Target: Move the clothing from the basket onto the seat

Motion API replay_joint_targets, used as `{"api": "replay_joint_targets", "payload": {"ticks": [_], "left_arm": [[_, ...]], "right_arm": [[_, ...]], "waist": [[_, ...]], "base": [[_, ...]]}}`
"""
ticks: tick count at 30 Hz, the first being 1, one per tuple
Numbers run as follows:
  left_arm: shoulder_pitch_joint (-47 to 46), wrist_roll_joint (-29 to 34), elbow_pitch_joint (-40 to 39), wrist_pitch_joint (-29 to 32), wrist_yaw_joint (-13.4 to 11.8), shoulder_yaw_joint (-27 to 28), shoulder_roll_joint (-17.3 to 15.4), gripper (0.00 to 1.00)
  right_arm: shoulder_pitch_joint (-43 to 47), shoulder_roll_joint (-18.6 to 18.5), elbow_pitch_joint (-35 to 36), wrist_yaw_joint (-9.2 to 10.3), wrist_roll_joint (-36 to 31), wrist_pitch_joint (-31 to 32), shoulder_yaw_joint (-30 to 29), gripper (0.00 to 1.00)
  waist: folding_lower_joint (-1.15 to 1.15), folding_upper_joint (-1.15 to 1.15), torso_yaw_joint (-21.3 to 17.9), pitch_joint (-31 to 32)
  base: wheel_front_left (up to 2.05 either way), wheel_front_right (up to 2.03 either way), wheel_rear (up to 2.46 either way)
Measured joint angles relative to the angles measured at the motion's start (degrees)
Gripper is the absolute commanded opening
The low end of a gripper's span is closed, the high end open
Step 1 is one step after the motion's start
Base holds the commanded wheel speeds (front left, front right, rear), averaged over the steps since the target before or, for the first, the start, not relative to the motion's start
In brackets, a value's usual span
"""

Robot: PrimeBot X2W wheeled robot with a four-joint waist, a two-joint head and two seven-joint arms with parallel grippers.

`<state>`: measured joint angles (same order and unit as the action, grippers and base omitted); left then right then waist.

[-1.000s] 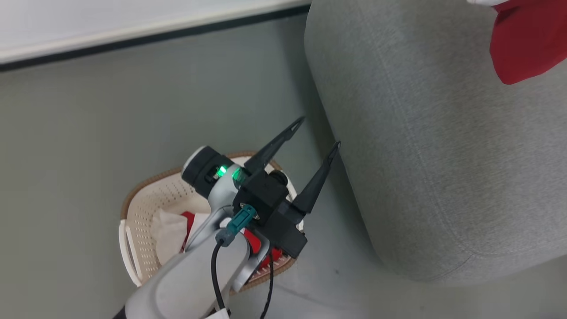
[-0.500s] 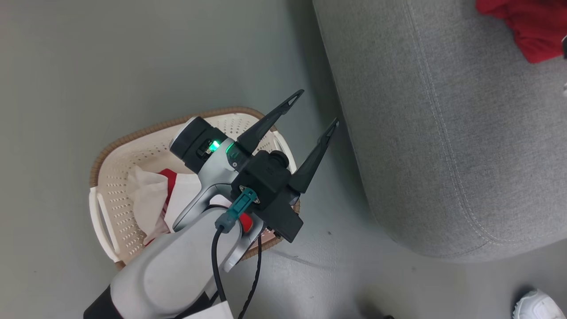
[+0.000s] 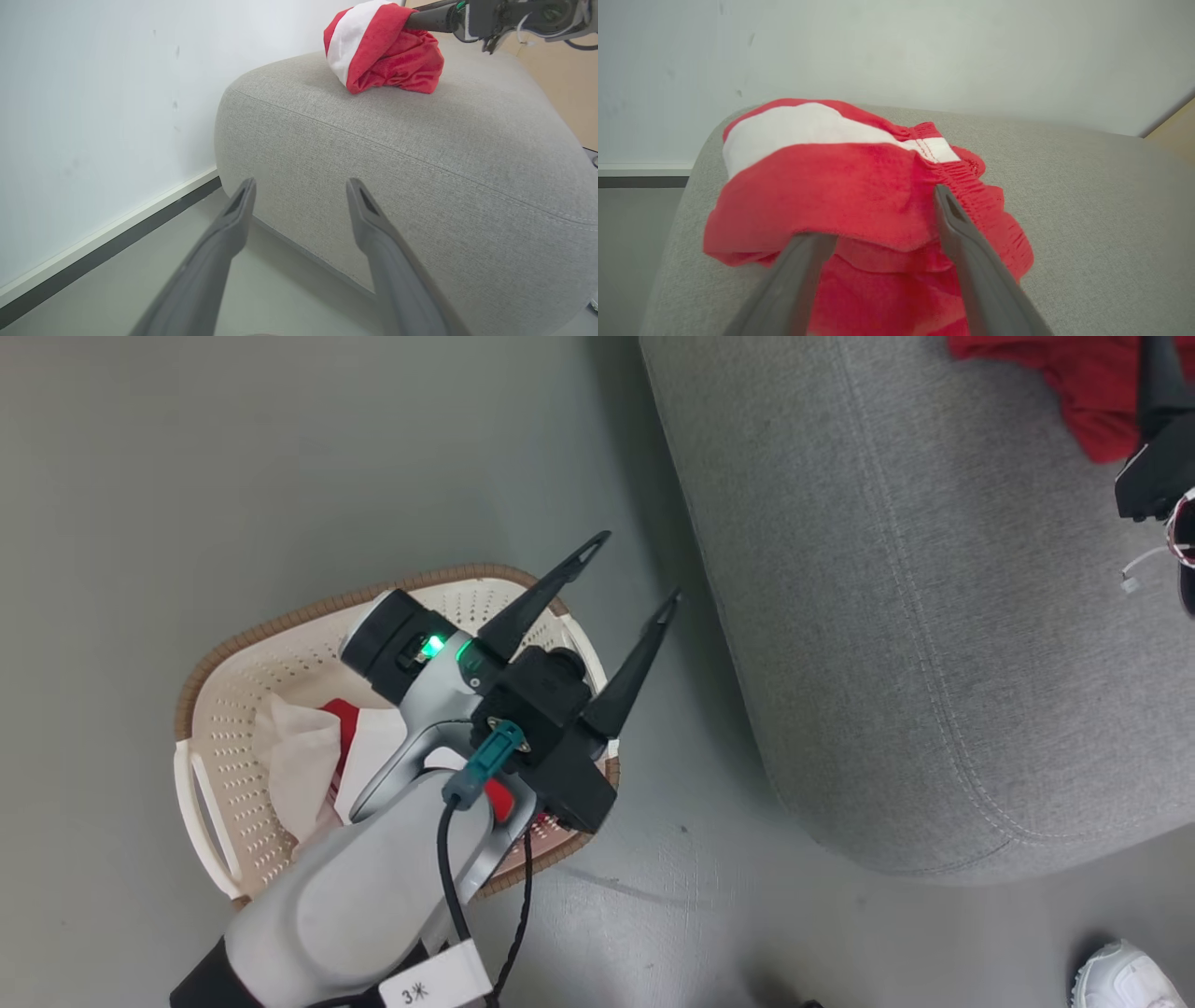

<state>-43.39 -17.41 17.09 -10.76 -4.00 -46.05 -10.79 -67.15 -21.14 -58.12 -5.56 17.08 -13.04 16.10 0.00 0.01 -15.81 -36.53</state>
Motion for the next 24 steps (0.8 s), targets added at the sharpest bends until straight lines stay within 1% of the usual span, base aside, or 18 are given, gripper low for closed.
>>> {"api": "replay_joint_targets", "payload": {"ticks": [8, 9, 14, 17, 24], "left_arm": [[1.8, -1.7, 3.7, -1.8, -0.1, 2.2, 0.7, 1.0], [2.6, -2.9, 4.7, -2.0, -0.1, 2.6, 1.0, 1.0], [4.5, -4.4, 6.2, -2.6, -0.5, 3.8, 2.1, 1.0], [5.9, -6.7, 7.0, -3.1, -0.5, 5.4, 2.8, 1.0], [9.6, -10.3, 8.2, -3.5, -0.6, 9.1, 3.1, 1.0]], "right_arm": [[2.6, 0.0, -0.2, -0.49, -0.6, -1.2, 1.2, 1.0], [3.3, 0.0, -0.1, -0.51, -0.8, -1.2, 1.4, 1.0], [6.1, 0.3, 0.6, -0.68, -1.3, -1.2, 2.1, 1.0], [7.8, 0.6, 1.7, -0.83, -1.6, -1.2, 2.7, 1.0], [12.6, 2.5, 6.0, -1.01, -1.6, -1.3, 3.0, 1.0]], "waist": [[-0.01, 0.0, -0.3, 3.9], [-0.01, -0.01, -0.2, 5.2], [-0.01, -0.01, 0.1, 8.8], [-0.01, -0.01, 0.6, 11.1], [-0.01, -0.02, 2.3, 16.7]], "base": [[0.0, 0.0, 0.0], [0.0, 0.0, 0.0], [0.0, 0.0, 0.0], [0.0, 0.0, 0.0], [0.0, 0.0, 0.0]]}}
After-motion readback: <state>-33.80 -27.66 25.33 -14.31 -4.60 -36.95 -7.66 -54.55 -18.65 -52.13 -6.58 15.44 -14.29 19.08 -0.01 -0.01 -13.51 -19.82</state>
